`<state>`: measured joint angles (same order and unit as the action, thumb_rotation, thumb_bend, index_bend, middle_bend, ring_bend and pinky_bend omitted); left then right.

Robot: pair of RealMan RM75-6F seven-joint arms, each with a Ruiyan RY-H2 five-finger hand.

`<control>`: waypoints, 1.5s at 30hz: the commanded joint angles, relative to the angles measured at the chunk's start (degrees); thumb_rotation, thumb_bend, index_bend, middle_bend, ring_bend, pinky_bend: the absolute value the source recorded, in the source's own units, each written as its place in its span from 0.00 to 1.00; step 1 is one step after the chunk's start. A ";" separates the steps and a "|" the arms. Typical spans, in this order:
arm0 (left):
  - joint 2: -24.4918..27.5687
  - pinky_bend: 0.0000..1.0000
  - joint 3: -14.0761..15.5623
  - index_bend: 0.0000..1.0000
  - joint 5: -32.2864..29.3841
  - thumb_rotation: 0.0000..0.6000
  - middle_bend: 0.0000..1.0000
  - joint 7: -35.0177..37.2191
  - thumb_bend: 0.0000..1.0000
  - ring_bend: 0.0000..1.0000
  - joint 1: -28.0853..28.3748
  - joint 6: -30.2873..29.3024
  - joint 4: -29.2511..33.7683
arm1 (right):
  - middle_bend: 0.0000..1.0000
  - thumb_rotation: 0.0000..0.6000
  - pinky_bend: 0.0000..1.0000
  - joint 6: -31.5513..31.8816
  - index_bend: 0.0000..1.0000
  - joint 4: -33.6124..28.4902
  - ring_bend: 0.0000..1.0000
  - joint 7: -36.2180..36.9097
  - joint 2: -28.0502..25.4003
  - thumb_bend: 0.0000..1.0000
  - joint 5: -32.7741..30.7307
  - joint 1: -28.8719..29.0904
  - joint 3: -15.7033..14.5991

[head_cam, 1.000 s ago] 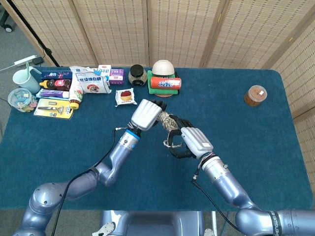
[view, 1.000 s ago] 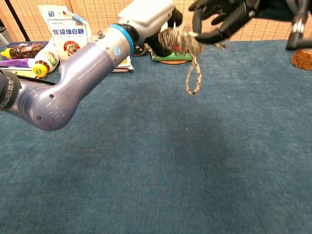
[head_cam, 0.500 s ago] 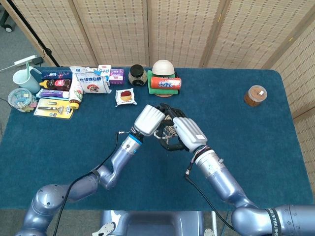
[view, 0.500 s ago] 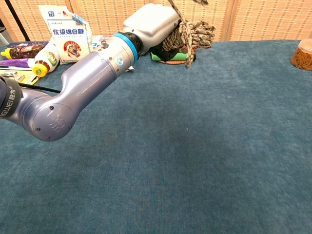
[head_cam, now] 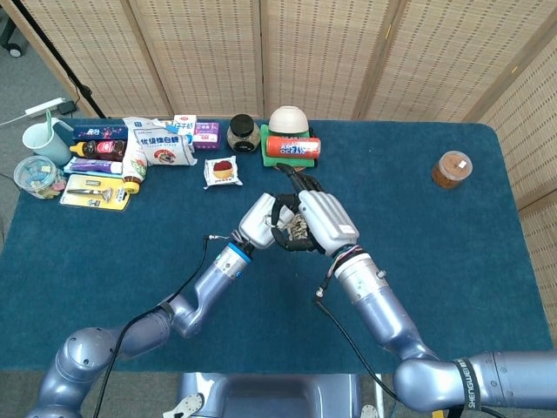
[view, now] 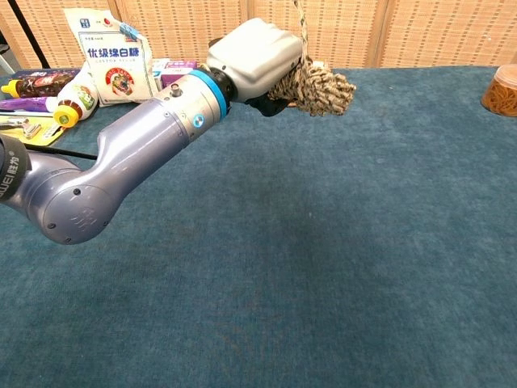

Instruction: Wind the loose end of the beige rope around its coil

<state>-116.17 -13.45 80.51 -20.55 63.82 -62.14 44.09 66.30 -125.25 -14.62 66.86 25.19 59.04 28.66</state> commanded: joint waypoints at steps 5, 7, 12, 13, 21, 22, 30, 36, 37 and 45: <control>0.30 0.77 2.12 0.82 2.04 1.00 0.56 0.37 0.56 0.63 -0.81 -0.52 -0.72 | 0.00 1.00 0.00 0.76 0.78 8.11 0.00 0.06 2.07 0.51 -6.98 4.27 4.09; 0.55 0.77 3.03 0.82 3.08 1.00 0.56 0.81 0.56 0.63 -1.17 -1.16 -0.82 | 0.00 1.00 0.00 0.32 0.78 11.77 0.00 -0.02 2.96 0.51 -9.19 5.45 4.79; 1.94 0.77 5.31 0.82 5.76 1.00 0.56 3.72 0.56 0.63 -2.25 -2.91 -0.52 | 0.00 1.00 0.00 -1.50 0.78 21.54 0.00 -0.55 5.43 0.51 -12.89 7.26 4.64; 3.00 0.77 6.14 0.82 6.81 1.00 0.56 6.17 0.56 0.63 -2.84 -3.92 0.06 | 0.00 1.00 0.00 -3.08 0.78 26.55 0.00 -0.15 6.53 0.51 -14.63 6.73 3.50; 6.89 0.77 8.10 0.82 10.37 1.00 0.56 14.69 0.55 0.63 -4.03 -6.87 1.83 | 0.00 1.00 0.00 -16.04 0.77 42.87 0.00 4.31 10.89 0.51 -12.74 3.55 -0.36; 7.29 0.77 8.17 0.82 10.52 1.00 0.56 15.14 0.55 0.63 -4.31 -7.22 2.42 | 0.00 1.00 0.00 -17.46 0.77 44.49 0.00 5.03 11.40 0.51 -12.33 3.11 -0.70; 9.71 0.77 7.25 0.82 10.17 1.00 0.56 14.68 0.55 0.63 -5.59 -8.41 6.31 | 0.00 1.00 0.00 -23.03 0.77 51.63 0.00 7.86 13.95 0.51 -9.86 0.86 -2.92; 10.62 0.77 3.54 0.82 6.08 1.00 0.57 9.99 0.55 0.63 -5.81 -6.52 10.58 | 0.00 1.00 0.00 -24.19 0.77 50.11 0.00 7.67 14.07 0.51 -7.39 -2.24 -6.88; 10.77 0.77 3.04 0.83 5.40 1.00 0.57 9.04 0.55 0.63 -5.83 -6.15 11.47 | 0.00 1.00 0.00 -24.55 0.77 49.39 0.00 7.56 13.83 0.51 -7.17 -2.72 -7.52; 11.61 0.77 -1.10 0.83 -0.26 1.00 0.57 -2.84 0.55 0.63 -5.91 -4.27 19.60 | 0.00 1.00 0.00 -22.82 0.78 39.82 0.00 8.09 11.52 0.51 0.56 -7.15 -11.16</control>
<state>-104.86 -12.94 82.39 -20.01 57.96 -67.20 61.18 42.66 -82.68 -6.79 79.23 23.34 53.42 18.77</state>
